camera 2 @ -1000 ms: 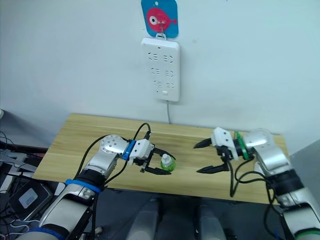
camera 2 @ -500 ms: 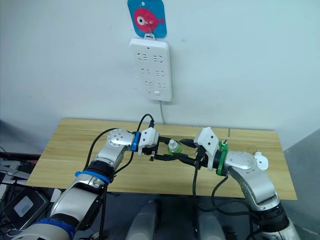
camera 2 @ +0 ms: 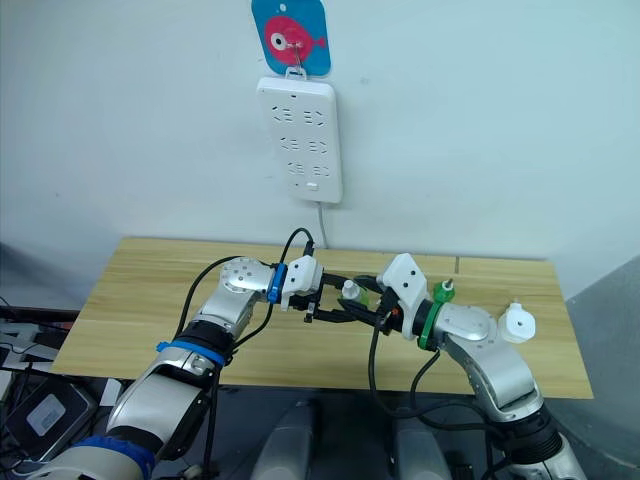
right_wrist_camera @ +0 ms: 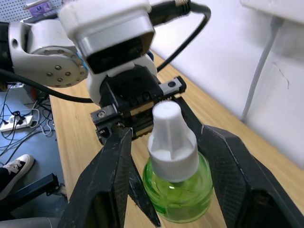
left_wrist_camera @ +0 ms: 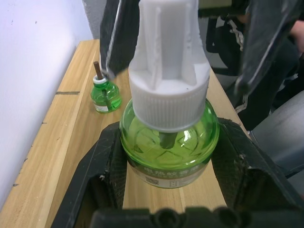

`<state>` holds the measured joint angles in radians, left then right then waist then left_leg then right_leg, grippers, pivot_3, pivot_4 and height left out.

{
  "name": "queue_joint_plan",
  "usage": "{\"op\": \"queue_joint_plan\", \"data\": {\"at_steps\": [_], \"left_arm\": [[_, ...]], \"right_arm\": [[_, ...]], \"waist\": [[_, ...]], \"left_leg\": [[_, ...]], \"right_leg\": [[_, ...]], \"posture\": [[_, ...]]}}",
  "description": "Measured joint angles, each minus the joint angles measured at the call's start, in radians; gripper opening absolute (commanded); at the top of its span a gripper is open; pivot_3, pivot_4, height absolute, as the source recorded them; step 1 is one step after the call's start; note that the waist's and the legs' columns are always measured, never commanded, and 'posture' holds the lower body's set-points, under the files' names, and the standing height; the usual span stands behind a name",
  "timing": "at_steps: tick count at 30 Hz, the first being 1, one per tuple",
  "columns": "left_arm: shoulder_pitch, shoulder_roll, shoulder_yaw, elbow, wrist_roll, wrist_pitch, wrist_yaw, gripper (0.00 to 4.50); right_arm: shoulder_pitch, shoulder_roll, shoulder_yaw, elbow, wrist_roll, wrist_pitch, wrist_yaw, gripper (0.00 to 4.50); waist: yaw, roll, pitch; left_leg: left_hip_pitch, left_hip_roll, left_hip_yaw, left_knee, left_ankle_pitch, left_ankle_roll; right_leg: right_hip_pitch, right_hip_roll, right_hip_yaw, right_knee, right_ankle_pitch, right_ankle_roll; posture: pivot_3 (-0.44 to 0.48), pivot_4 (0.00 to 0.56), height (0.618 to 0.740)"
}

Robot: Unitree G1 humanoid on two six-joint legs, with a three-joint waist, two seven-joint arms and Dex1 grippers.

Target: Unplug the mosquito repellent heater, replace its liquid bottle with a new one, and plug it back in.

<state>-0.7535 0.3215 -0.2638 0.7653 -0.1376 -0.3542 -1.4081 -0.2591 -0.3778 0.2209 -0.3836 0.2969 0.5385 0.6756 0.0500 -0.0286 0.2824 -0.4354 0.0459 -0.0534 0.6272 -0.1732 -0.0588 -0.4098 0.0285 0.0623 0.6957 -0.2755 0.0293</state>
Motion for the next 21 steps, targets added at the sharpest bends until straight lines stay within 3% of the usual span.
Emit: {"op": "queue_joint_plan", "data": {"at_steps": [9,13,21], "left_arm": [[0.001,-0.003,0.0,-0.002,0.0,0.003,-0.001,2.24],[0.001,-0.008,0.0,-0.002,0.0,0.006,-0.002,2.24],[0.025,-0.009,0.002,-0.026,-0.004,0.018,-0.021,2.24]], "right_arm": [[-0.003,0.007,0.002,0.026,-0.001,0.0,0.0,2.41],[-0.003,0.004,0.003,0.028,-0.003,-0.003,0.001,1.17],[-0.012,-0.026,0.013,0.037,-0.004,-0.018,0.045,1.09]], "waist": [[0.0,0.0,0.0],[0.0,0.0,0.0],[-0.002,0.0,0.0]], "left_leg": [[0.0,0.0,0.0,0.0,0.0,0.0],[0.0,0.0,0.0,0.0,0.0,0.0],[0.0,0.0,0.0,0.0,0.0,0.0]], "right_leg": [[0.0,0.0,0.0,0.0,0.0,0.0],[0.0,0.0,0.0,0.0,0.0,0.0],[0.0,0.0,0.0,0.0,0.0,0.0]], "posture": [[0.175,0.216,0.74],[0.173,0.219,0.74],[0.185,0.233,0.74]]}}
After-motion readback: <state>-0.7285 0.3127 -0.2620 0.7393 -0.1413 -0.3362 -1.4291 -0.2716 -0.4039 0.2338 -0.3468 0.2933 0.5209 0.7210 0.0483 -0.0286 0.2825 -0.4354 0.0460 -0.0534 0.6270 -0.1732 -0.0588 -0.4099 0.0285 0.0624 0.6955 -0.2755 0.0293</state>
